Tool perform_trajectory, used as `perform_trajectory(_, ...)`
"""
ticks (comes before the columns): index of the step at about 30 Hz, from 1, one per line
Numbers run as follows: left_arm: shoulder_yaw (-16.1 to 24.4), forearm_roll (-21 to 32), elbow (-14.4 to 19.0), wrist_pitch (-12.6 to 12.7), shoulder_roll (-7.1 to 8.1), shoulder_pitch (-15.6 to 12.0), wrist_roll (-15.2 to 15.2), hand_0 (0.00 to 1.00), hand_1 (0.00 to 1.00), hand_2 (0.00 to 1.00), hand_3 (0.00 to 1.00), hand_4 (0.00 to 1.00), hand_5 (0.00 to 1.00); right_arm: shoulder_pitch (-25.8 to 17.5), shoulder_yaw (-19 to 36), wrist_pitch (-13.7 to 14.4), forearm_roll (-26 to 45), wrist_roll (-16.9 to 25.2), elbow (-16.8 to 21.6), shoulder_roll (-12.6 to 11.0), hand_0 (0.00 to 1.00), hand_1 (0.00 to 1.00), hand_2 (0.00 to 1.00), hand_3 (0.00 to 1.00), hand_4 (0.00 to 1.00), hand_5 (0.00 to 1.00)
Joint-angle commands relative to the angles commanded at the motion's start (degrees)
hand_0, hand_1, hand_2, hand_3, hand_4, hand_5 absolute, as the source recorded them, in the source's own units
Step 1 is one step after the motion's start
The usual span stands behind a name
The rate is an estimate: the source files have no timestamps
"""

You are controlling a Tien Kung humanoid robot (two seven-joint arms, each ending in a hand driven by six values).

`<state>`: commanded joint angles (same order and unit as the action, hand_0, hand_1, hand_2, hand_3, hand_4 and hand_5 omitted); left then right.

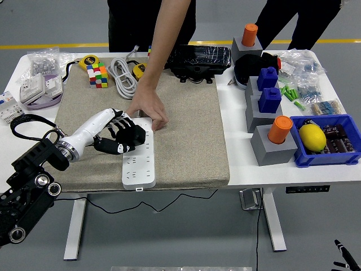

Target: Pick up the plug,place it near the board,insert it into the board,press the button

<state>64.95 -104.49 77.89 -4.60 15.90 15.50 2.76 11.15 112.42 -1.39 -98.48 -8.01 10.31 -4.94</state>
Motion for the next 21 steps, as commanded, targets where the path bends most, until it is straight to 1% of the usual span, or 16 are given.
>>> perform_trajectory(9,-0.3,-0.7,-0.8,0.4,0.08,0.2,0.1,0.321,0.510,0.442,0.497,0.720,0.002,-0.1,-0.1,0.0,0.0,0.0,0.0,0.0,0.838,0.750,0.713,0.766,0.998,0.943)
perform_trajectory(13,-0.7,-0.8,-1.2,0.9,-0.72,-0.2,0.0,0.321,0.512,0.443,0.498,0.725,0.002,-0.1,-0.1,0.0,0.1,0.0,0.0,0.0,0.838,0.751,0.713,0.765,0.998,0.943)
perform_trajectory(16,-0.9,-1.1,-1.7,1.2,-1.19,0.0,-0.1,0.321,0.512,0.443,0.498,0.725,0.002,-0.1,-0.1,0.0,0.1,0.0,0.0,0.1,0.838,0.751,0.713,0.765,0.998,0.943)
perform_trajectory(19,-0.9,-1.1,-2.3,1.3,-1.19,0.3,-0.1,0.320,0.512,0.443,0.498,0.726,0.002,0.0,-0.2,0.0,0.1,0.0,0.0,0.1,0.838,0.751,0.713,0.765,0.998,0.943)
perform_trajectory(21,-0.7,-1.2,-3.2,1.9,-1.06,0.7,-0.4,0.320,0.512,0.443,0.498,0.726,0.002,0.1,-0.3,0.0,0.3,0.0,0.0,0.0,0.838,0.751,0.713,0.765,0.998,0.943)
